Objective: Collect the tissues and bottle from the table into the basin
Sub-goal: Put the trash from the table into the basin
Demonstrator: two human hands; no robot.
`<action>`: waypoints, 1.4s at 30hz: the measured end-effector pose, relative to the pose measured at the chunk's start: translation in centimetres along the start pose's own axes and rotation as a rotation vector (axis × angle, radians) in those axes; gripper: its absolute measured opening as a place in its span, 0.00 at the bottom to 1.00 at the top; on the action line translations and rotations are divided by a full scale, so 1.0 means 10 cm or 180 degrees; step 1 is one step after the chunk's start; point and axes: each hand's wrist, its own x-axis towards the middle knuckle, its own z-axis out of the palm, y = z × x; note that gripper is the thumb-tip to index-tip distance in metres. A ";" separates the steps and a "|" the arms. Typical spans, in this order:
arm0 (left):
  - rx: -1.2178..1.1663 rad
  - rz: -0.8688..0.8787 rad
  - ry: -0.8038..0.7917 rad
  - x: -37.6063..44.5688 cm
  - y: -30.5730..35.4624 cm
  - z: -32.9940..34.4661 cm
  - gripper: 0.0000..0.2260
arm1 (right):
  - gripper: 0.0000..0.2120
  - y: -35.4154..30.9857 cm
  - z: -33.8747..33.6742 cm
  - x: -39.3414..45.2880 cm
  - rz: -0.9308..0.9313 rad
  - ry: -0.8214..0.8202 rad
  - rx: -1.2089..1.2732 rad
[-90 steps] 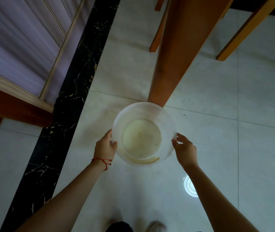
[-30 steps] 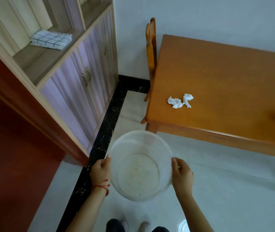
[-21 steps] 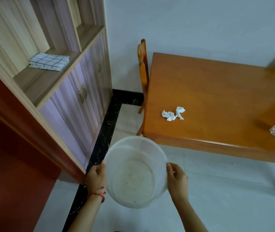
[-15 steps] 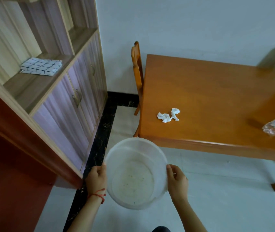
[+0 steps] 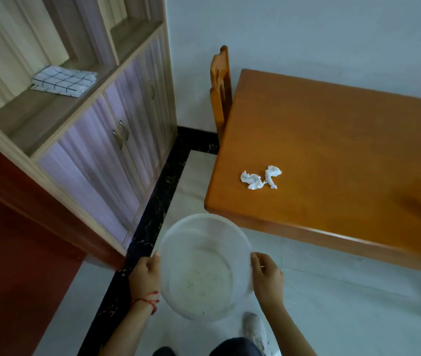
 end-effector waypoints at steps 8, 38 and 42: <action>-0.0050 -0.0411 0.0584 -0.47 0.02 0.40 0.16 | 0.11 0.16 -0.29 0.62 -0.0272 -0.0984 -0.0273; 0.0069 -0.0711 0.1337 -0.89 0.17 1.08 0.17 | 0.17 -0.44 -0.31 2.29 -0.1855 -0.0836 -0.0677; 0.0022 -0.0742 0.1364 -0.90 0.18 1.10 0.17 | 0.20 -0.57 -0.07 2.44 -0.2053 -0.1067 -0.0876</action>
